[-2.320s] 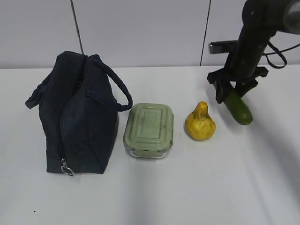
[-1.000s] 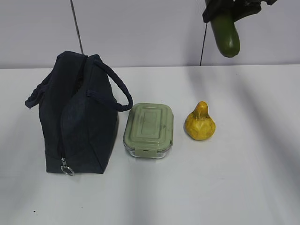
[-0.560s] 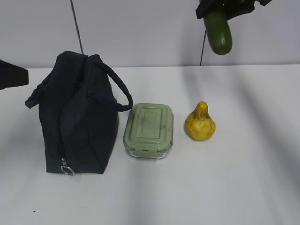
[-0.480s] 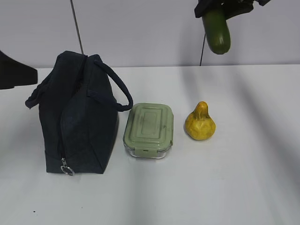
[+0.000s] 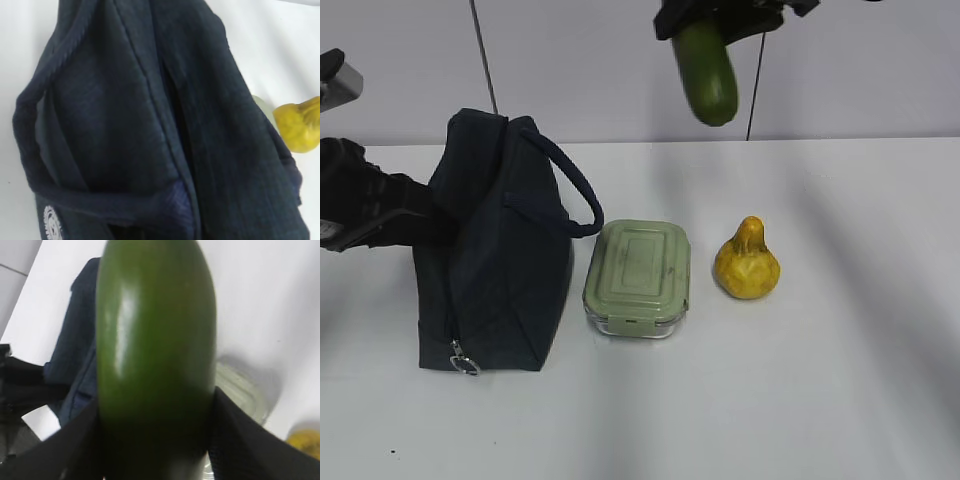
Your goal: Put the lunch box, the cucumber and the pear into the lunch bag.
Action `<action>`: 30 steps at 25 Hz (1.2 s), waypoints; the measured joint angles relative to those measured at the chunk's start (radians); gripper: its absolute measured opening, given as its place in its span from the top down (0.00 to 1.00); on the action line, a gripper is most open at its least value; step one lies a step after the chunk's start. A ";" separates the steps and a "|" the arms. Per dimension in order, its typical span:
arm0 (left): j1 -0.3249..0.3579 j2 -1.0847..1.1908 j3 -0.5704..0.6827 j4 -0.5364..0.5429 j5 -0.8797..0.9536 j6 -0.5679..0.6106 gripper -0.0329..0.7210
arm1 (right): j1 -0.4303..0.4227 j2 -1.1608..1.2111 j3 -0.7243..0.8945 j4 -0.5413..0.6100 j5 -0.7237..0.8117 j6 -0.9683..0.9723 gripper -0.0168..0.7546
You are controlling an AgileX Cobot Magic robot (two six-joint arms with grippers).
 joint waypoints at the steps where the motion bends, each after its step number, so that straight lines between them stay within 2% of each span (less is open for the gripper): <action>1: 0.000 0.001 0.000 0.002 0.000 0.000 0.69 | 0.027 0.000 0.000 0.003 0.000 0.000 0.45; 4: 0.000 0.001 -0.001 0.002 0.000 0.000 0.83 | 0.096 0.002 0.000 0.034 -0.007 -0.005 0.45; 5: 0.000 0.001 -0.001 0.002 0.000 0.000 0.89 | 0.118 0.009 0.000 0.056 -0.018 -0.005 0.45; 7: 0.000 0.001 -0.001 0.002 0.003 0.000 0.96 | 0.151 0.031 -0.002 0.128 -0.046 -0.016 0.45; 12: 0.000 0.001 -0.001 -0.006 0.008 0.000 0.98 | 0.197 0.114 -0.002 0.335 -0.123 -0.094 0.45; 18: 0.000 0.001 -0.001 -0.080 0.015 0.000 0.98 | 0.219 0.223 -0.002 0.589 -0.242 -0.171 0.45; 21: 0.000 0.001 -0.001 -0.099 0.015 0.000 0.98 | 0.240 0.271 -0.002 0.667 -0.285 -0.210 0.46; 24: 0.000 0.001 -0.001 -0.105 0.015 0.000 0.98 | 0.247 0.307 -0.002 0.650 -0.295 -0.222 0.46; 30: 0.000 0.001 -0.001 -0.127 0.011 0.000 0.98 | 0.249 0.317 -0.004 0.345 -0.291 -0.115 0.46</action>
